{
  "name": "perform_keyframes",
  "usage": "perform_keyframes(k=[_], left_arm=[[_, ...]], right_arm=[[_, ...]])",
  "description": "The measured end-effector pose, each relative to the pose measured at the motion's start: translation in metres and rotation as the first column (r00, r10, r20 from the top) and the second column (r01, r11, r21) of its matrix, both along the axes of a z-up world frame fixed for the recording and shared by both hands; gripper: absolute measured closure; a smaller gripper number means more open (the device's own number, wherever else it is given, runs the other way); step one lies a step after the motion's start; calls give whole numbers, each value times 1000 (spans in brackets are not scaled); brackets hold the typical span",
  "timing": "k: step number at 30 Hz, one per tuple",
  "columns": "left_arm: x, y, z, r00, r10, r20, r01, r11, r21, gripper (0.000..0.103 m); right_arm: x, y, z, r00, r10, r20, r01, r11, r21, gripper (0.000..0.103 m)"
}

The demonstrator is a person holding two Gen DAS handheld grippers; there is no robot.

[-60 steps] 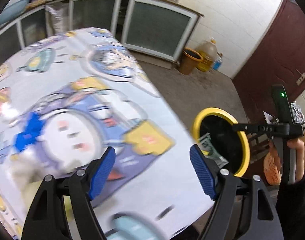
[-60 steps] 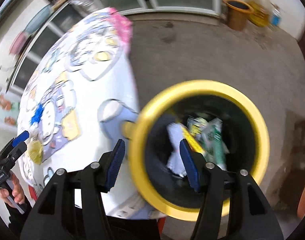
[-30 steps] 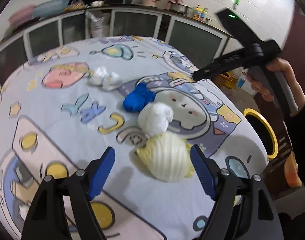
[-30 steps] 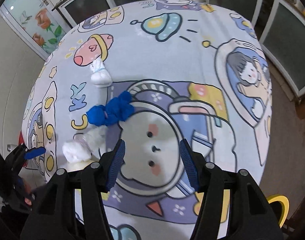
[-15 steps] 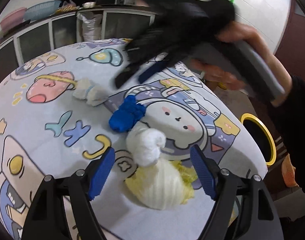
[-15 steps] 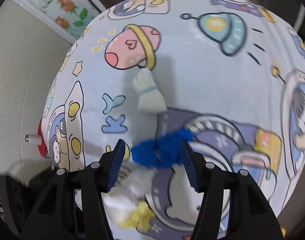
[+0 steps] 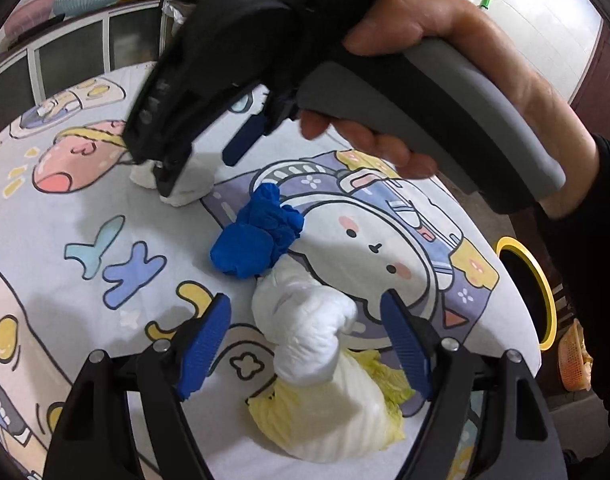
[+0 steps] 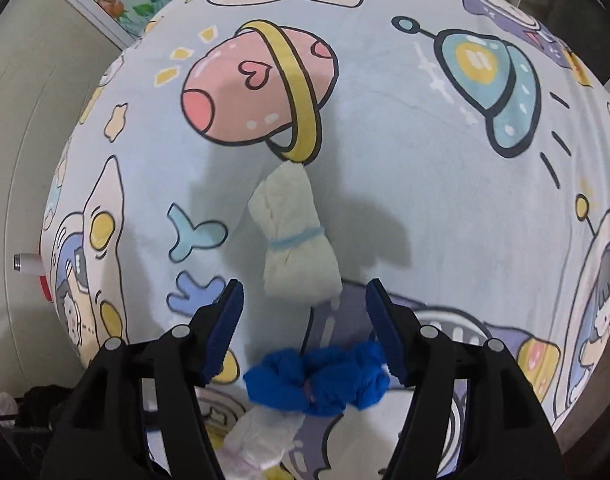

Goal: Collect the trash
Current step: 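Grasp the white tissue bundle with the left gripper while the right gripper grasps another tissue bundle, then carry both tissue bundles over the bin with both grippers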

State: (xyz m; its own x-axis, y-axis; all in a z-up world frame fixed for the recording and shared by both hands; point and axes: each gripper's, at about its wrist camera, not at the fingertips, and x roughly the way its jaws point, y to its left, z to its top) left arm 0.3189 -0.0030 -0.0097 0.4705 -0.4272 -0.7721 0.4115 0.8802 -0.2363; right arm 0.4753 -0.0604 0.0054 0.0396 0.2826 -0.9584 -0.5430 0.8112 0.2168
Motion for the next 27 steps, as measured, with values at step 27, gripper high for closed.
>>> perform_keyframes(k=[27], left_arm=[[-28,33,43,991,99,87,-92,993,-77,65]], right_arm=[[-11,-17,47,996,-71,57,68,996,55,71]])
